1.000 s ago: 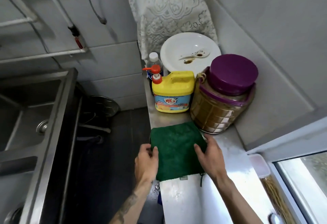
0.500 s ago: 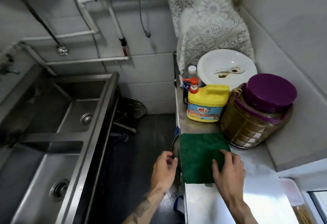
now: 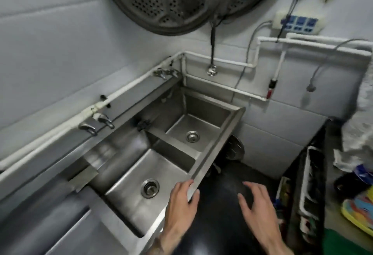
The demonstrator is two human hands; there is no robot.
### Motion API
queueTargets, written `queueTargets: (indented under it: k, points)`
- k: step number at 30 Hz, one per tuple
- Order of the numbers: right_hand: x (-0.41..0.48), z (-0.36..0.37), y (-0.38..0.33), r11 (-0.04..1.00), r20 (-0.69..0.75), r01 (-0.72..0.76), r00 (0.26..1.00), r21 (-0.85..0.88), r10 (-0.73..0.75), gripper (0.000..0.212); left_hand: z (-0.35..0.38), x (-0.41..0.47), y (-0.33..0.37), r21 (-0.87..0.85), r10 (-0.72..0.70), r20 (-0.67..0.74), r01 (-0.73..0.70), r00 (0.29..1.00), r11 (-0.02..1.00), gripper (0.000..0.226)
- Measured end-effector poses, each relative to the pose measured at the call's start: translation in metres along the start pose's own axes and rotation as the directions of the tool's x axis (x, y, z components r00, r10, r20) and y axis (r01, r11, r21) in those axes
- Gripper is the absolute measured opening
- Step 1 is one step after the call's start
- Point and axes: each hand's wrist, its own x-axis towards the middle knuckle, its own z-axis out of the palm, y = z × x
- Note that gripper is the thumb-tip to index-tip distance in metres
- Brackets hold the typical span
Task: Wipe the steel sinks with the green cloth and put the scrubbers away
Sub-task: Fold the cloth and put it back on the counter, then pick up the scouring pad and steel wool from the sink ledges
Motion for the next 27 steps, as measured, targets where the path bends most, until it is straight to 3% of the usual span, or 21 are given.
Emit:
queueTargets:
  k: [5, 13, 22, 27]
  points:
    - [0.033, 0.077, -0.109, 0.979, 0.153, 0.189, 0.968, 0.075, -0.199, 0.037, -0.101, 0.025, -0.085, -0.055, -0.133, -0.181, 0.125, 0.974, 0.991, 0.038]
    - [0.086, 0.195, -0.23, 0.919, 0.371, 0.382, 0.843, 0.098, -0.39, 0.039, -0.216, 0.045, -0.195, -0.1, -0.327, -0.396, 0.313, 0.858, 0.944, 0.041]
    - [0.222, 0.352, -0.296, 0.82, 0.598, 0.567, 0.633, 0.074, -0.492, 0.041, -0.257, 0.106, -0.286, -0.206, -0.571, -0.523, 0.557, 0.633, 0.805, 0.043]
    - [0.297, 0.417, -0.306, 0.778, 0.649, 0.628, 0.583, 0.021, -0.488, 0.03, -0.25, 0.154, -0.341, -0.209, -0.648, -0.487, 0.643, 0.585, 0.737, 0.047]
